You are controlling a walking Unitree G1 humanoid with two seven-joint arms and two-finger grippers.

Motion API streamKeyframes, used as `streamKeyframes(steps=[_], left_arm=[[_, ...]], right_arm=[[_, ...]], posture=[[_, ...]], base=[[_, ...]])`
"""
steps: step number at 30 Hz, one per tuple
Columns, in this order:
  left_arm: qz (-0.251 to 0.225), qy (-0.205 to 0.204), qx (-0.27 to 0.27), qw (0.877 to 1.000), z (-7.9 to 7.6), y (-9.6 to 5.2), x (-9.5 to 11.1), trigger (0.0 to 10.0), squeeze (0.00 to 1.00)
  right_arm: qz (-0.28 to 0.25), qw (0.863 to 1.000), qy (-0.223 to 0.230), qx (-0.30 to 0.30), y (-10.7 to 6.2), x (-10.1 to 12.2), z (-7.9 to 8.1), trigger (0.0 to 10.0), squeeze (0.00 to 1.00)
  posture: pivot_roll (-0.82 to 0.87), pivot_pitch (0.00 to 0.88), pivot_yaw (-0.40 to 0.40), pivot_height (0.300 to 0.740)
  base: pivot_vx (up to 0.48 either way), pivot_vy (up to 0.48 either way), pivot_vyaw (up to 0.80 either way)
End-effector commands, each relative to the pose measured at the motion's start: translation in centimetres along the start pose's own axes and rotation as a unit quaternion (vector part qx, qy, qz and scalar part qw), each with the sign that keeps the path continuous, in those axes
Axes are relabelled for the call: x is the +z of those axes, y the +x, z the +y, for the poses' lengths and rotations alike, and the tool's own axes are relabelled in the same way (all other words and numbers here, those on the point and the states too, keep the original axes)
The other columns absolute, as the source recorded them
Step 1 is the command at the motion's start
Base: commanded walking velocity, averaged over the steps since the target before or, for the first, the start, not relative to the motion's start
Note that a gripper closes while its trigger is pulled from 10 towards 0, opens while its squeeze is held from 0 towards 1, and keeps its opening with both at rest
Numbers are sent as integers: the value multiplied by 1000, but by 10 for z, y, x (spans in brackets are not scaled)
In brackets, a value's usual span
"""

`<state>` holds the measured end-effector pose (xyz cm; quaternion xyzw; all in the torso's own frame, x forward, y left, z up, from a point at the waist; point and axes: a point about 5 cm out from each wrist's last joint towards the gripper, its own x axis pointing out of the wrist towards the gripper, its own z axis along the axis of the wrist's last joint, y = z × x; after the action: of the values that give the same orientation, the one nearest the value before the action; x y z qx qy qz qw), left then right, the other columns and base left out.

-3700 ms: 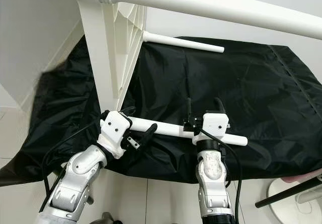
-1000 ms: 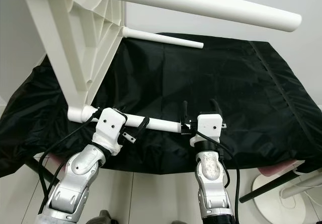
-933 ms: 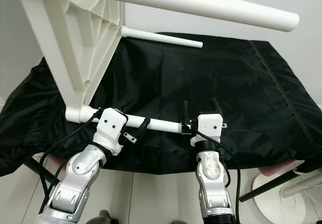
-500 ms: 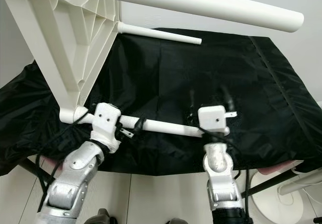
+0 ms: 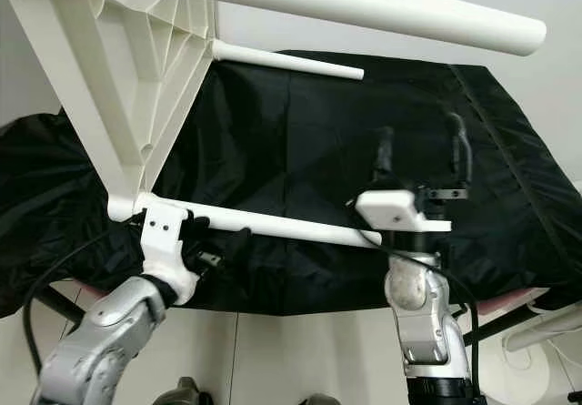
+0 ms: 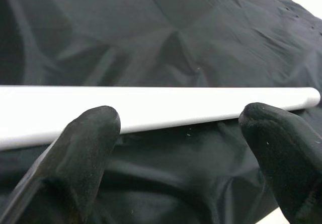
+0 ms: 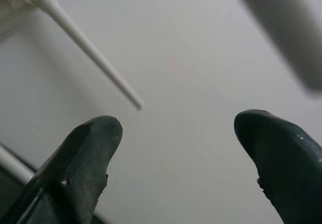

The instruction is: Building children table

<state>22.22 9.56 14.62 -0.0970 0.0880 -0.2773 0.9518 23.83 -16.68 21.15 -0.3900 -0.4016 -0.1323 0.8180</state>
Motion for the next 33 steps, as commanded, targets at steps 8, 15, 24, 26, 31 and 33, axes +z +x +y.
streamKeyframes(steps=[8, 15, 24, 26, 31, 33], left_arm=[[18, -9, -110, 994, -9, -2, 4, 10000, 0], [27, -10, -77, 997, -4, 1, 4, 10000, 0], [23, -9, -57, 998, -1, 7, 4, 10000, 0], [20, -10, -55, 998, -2, 9, 6, 10000, 0], [14, -12, -53, 998, -2, 13, 8, 10000, 0], [13, -13, -52, 998, -3, 14, 9, 10000, 0]], right_arm=[[-91, 994, -55, -24, 9, 17, -4, 10000, 0], [-120, 990, -54, -43, 24, 29, -9, 10000, 0], [-183, 981, -42, -39, 38, 48, -15, 10000, 0], [-201, 979, -29, -15, 46, 53, -13, 10000, 0], [-201, 979, -24, 22, 64, 59, -13, 10000, 0], [-200, 979, -25, 28, 68, 60, -13, 10000, 0]], posture=[[45, 33, 10, 740], [51, 25, 7, 740], [44, 20, 7, 740], [35, 25, 4, 740], [30, 27, 3, 740], [22, 28, 4, 740]], base=[[0, 0, 0], [0, 0, 0], [0, 0, 0], [0, 0, 0], [0, 0, 0], [0, 0, 0]])
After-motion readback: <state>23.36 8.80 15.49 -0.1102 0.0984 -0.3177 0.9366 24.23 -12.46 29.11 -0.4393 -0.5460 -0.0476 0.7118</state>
